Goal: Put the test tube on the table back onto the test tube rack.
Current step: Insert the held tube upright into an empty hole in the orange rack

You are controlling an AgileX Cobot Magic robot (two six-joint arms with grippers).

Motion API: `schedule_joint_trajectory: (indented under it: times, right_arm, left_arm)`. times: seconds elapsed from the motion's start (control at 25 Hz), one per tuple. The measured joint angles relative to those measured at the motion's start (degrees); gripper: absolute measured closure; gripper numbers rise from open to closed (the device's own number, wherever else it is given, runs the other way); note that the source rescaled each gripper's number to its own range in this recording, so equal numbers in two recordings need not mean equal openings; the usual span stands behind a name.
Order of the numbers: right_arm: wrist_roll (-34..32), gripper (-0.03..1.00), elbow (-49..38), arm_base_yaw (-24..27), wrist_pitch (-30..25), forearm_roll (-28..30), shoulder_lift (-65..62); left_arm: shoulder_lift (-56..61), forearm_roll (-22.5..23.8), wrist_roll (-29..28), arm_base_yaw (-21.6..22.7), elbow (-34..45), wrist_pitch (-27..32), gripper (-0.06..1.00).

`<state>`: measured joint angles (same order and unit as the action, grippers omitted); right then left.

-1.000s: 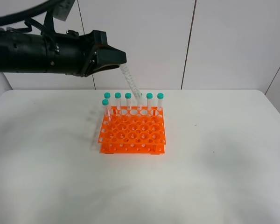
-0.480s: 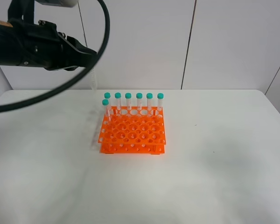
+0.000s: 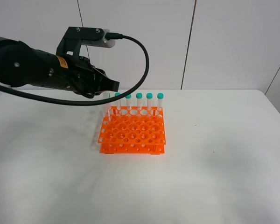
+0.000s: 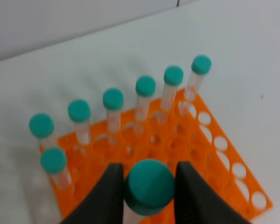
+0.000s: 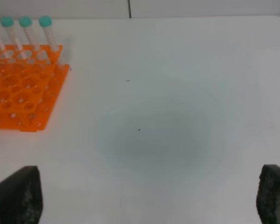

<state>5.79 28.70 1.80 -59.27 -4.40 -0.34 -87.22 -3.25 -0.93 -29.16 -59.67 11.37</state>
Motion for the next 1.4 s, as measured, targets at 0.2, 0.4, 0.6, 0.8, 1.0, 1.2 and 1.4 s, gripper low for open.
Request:
schedule_joint_trajectory:
  times: [0.2,0.4,0.6,0.8,1.0,1.2,1.4]
  right_arm:
    - [0.0,-0.03,0.0,0.0,0.0,0.0,0.0]
    - [0.0,-0.03,0.0,0.0,0.0,0.0,0.0]
    - [0.0,-0.03,0.0,0.0,0.0,0.0,0.0]
    - [0.0,-0.03,0.0,0.0,0.0,0.0,0.0]
    - [0.0,-0.03,0.0,0.0,0.0,-0.1,0.0]
    - [0.0,-0.03,0.0,0.0,0.0,-0.1,0.0]
    - [0.0,-0.03,0.0,0.0,0.0,-0.1,0.0]
  left_arm:
    - [-4.6,-0.1,-0.4,0.0,-1.8,-7.3,0.94]
    - [-9.7,-0.4,-0.4,0.0,-4.6,-6.4,0.94]
    - [-11.8,-4.5,-0.4,0.0,-6.8,-7.5,0.94]
    - [-13.1,-6.5,-0.3,0.5,-6.8,-8.1,0.94]
    - [-14.0,-9.0,0.9,2.6,-6.8,-9.6,0.94]
    - [-14.5,-10.0,0.9,3.2,-6.9,-11.4,0.94]
    - [-15.7,-11.7,1.5,3.2,-6.9,-12.2,0.94]
